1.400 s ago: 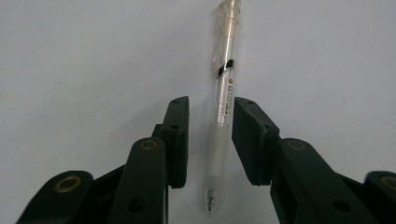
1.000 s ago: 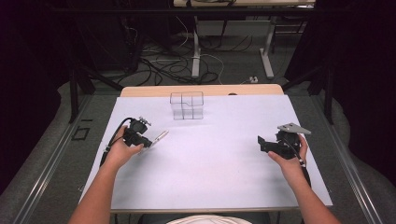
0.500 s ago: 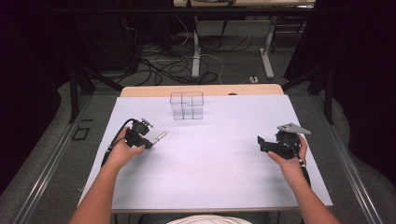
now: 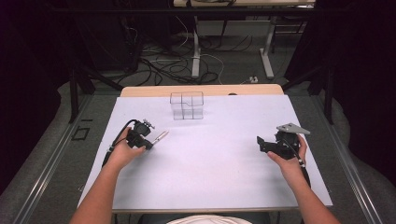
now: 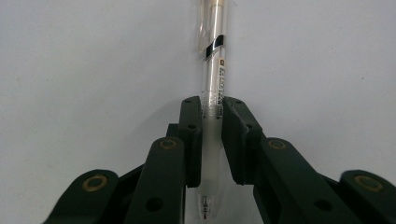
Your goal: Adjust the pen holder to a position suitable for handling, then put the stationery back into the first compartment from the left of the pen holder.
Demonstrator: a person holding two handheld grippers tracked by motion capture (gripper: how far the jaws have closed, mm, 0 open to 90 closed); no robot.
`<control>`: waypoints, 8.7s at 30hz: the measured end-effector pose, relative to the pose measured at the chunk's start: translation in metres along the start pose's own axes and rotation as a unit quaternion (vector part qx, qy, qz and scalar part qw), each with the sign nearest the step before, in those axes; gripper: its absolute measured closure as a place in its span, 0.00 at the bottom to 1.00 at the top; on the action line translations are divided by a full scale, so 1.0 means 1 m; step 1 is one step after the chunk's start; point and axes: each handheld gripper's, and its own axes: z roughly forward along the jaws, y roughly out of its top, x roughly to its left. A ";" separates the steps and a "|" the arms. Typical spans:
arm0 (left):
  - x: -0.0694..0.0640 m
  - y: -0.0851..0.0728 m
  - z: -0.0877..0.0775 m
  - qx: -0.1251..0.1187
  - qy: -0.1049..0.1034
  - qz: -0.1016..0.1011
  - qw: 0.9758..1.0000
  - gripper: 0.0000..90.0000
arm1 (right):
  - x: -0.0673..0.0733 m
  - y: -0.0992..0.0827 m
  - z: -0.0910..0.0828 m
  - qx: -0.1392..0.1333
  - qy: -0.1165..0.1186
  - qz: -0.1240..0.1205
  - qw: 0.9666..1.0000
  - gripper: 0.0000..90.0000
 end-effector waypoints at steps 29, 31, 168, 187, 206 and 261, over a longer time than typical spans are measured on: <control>-0.001 0.000 -0.007 -0.014 -0.040 -0.020 0.999 0.88 | 0.001 0.000 0.000 -0.003 0.002 -0.010 1.000 0.11; -0.002 0.000 -0.007 -0.017 -0.045 -0.026 0.999 0.88 | 0.001 0.000 0.000 -0.003 0.001 -0.011 1.000 0.11; -0.108 0.029 -0.036 -0.029 -0.236 0.007 0.971 0.88 | 0.200 -0.022 0.011 -0.092 0.121 -0.672 0.725 0.68; -0.126 0.035 -0.033 -0.028 -0.257 0.010 0.966 0.88 | 0.209 -0.029 0.014 -0.087 0.128 -0.700 0.697 0.77; -0.132 0.036 -0.035 -0.027 -0.268 0.019 0.963 0.88 | 0.213 -0.033 0.015 -0.077 0.118 -0.719 0.681 0.88; -0.082 0.024 -0.035 -0.147 -0.127 -0.017 0.981 0.47 | 0.209 -0.032 0.018 -0.067 0.114 -0.702 0.700 0.88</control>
